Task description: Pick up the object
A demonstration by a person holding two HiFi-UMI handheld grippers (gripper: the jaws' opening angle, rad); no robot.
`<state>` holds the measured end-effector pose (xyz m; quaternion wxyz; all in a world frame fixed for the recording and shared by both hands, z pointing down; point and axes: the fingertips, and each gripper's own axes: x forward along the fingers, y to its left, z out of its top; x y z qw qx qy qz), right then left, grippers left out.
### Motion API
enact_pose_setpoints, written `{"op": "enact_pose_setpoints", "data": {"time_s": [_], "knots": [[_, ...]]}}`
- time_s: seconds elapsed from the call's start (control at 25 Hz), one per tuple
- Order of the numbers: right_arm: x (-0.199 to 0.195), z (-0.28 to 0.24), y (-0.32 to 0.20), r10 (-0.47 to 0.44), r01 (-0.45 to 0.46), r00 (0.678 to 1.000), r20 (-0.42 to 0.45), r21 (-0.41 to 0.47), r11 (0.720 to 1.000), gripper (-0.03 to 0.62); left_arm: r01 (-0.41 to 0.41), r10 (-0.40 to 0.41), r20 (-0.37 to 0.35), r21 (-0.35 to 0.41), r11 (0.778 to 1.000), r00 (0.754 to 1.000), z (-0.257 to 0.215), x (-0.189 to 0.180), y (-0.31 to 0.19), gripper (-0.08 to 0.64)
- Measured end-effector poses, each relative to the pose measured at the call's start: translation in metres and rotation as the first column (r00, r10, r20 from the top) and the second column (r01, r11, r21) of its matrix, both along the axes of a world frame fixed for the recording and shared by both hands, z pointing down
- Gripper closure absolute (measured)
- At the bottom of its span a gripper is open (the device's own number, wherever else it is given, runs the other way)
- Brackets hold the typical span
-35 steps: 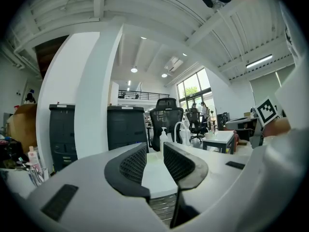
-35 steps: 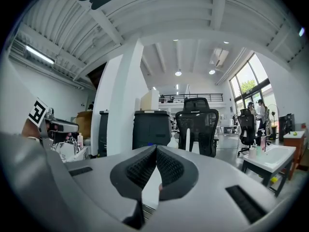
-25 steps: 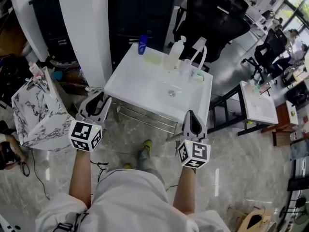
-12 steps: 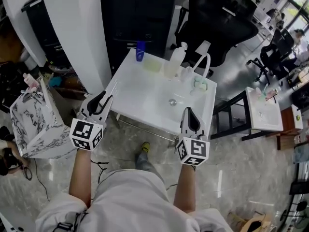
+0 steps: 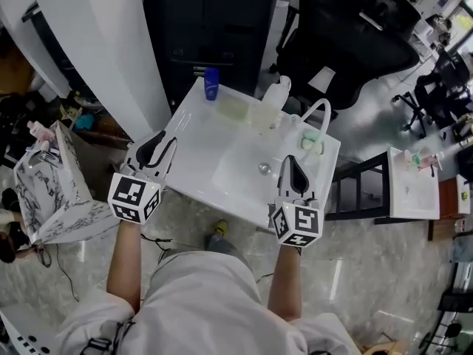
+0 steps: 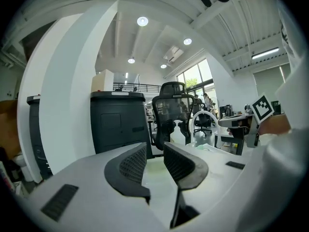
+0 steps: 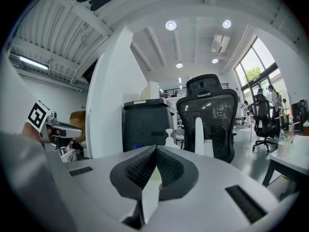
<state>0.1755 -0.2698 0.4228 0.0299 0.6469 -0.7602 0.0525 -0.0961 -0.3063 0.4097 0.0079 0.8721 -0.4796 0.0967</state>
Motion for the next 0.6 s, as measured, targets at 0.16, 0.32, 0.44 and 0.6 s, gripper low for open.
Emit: {"op": "enact_pose_setpoints", "data": {"time_s": [0.16, 0.32, 0.44, 0.6], "knots": [[0.009, 0.002, -0.024, -0.011, 0.011, 1.0, 0.016, -0.002, 1.0, 0.586, -0.005, 0.005, 0.01, 0.003, 1.0, 1.0, -0.001, 0.016, -0.022, 0.443], [0.009, 0.0, -0.038, -0.033, 0.033, 0.999, 0.02, -0.006, 0.999, 0.586, -0.027, 0.027, 0.025, -0.006, 1.0, 0.999, -0.004, 0.032, -0.036, 0.443], [0.013, 0.0, -0.048, -0.031, 0.031, 0.999, 0.02, -0.011, 0.999, 0.586, -0.05, 0.05, 0.04, -0.006, 0.999, 0.998, -0.007, 0.042, -0.045, 0.443], [0.013, -0.001, -0.057, -0.016, 0.017, 0.999, 0.027, -0.009, 1.0, 0.586, -0.078, 0.078, 0.043, -0.016, 0.997, 0.996, -0.004, 0.047, -0.06, 0.443]]}}
